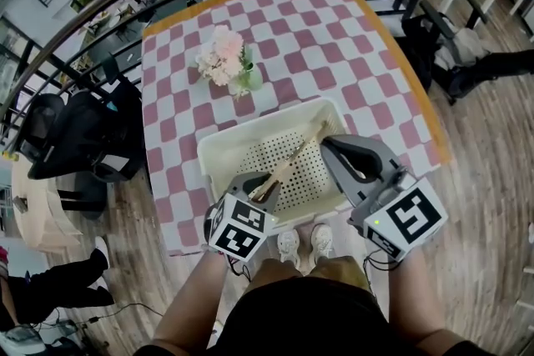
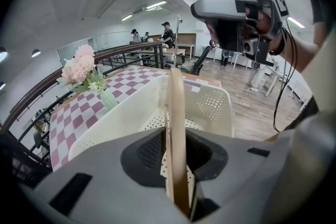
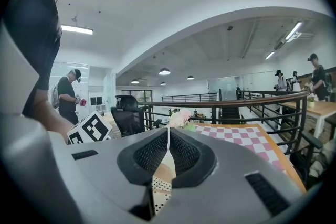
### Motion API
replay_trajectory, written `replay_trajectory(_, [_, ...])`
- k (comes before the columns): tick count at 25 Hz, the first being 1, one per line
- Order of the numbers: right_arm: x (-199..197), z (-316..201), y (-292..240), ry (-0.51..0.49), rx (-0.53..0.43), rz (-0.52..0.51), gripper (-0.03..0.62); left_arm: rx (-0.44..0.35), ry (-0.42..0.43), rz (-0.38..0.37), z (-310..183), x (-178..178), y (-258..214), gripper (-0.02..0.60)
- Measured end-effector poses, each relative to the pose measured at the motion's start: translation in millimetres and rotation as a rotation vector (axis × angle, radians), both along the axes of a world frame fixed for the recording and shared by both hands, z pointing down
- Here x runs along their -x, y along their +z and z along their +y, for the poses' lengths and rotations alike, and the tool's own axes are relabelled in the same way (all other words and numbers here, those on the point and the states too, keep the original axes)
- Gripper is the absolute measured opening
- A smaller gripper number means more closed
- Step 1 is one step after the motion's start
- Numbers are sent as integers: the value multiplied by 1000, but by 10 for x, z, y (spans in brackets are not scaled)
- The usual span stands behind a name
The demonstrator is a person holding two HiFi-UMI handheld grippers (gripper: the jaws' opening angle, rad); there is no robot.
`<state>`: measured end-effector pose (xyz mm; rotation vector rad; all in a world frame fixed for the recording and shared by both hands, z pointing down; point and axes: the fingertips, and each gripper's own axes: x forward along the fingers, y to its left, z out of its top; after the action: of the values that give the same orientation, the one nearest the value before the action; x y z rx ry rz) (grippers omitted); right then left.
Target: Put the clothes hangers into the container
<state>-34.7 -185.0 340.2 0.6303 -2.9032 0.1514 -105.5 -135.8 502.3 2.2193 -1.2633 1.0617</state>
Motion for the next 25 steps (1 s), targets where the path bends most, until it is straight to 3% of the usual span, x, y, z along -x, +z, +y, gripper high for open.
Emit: replay_trajectory(25, [-238,158,71,57,9,7,34,36,130,-49,227,-331,117,87])
